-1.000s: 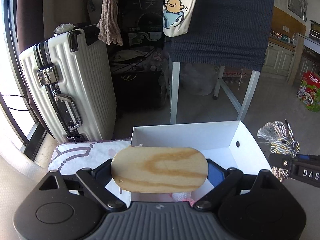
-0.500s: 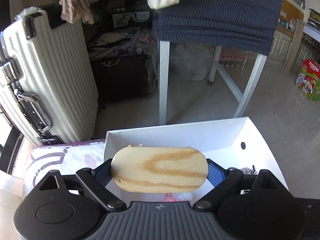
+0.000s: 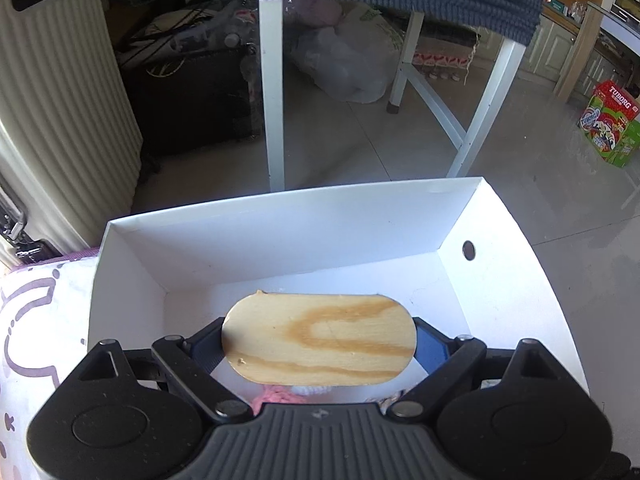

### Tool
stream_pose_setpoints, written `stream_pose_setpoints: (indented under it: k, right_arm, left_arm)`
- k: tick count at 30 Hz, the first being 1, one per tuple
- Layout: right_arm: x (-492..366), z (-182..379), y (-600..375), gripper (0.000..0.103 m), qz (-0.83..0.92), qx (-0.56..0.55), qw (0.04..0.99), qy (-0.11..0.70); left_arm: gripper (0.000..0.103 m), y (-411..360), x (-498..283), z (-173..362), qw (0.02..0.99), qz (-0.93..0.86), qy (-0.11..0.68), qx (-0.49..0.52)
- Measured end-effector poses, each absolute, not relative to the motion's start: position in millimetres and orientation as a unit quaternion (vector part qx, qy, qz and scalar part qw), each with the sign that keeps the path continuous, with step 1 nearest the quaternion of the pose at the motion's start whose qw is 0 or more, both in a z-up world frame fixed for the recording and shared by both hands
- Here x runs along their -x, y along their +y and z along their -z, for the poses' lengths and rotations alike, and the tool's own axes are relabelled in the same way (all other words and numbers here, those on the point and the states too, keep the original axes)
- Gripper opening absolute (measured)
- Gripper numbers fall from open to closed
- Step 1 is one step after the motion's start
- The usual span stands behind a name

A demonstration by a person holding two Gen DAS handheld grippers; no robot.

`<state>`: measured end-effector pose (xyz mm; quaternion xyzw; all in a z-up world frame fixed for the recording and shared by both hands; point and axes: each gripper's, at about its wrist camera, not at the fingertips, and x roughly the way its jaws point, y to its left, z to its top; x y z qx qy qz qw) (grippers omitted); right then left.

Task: Organize objects
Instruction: 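Open both tools to drop the wooden block and rope into the box, then withdraw both tools from the box back over the bed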

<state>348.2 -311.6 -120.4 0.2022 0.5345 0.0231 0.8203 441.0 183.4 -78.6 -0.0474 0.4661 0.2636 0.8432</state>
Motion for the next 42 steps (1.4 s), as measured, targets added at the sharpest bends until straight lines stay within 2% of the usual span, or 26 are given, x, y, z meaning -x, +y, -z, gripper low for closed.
stream_pose_setpoints:
  k: [1, 9, 12, 14, 34, 42]
  right_arm:
    - [-347, 119, -312, 0.045, -0.022, -0.201, 0.822, 0.532]
    - [-337, 108, -321, 0.045, -0.001, -0.189, 0.831, 0.523]
    - [-334, 107, -324, 0.044, 0.008, -0.174, 0.835, 0.522]
    - [-332, 108, -327, 0.042, 0.008, -0.176, 0.834, 0.523]
    - [-339, 78, -318, 0.043, 0.003, -0.162, 0.853, 0.497]
    - [-332, 60, -312, 0.051, 0.0, -0.125, 0.871, 0.476]
  left_arm:
    - [0.093, 182, -443, 80, 0.844, -0.261, 0.466, 0.045]
    - [0.094, 172, -459, 84, 0.849, -0.257, 0.46, 0.028]
    - [0.1, 169, -461, 85, 0.848, -0.26, 0.462, 0.024]
    - [0.1, 167, -460, 85, 0.848, -0.257, 0.463, 0.023]
    - [0.1, 163, -431, 58, 0.848, -0.262, 0.46, 0.011]
    - [0.1, 166, -408, 54, 0.844, -0.267, 0.465, 0.015]
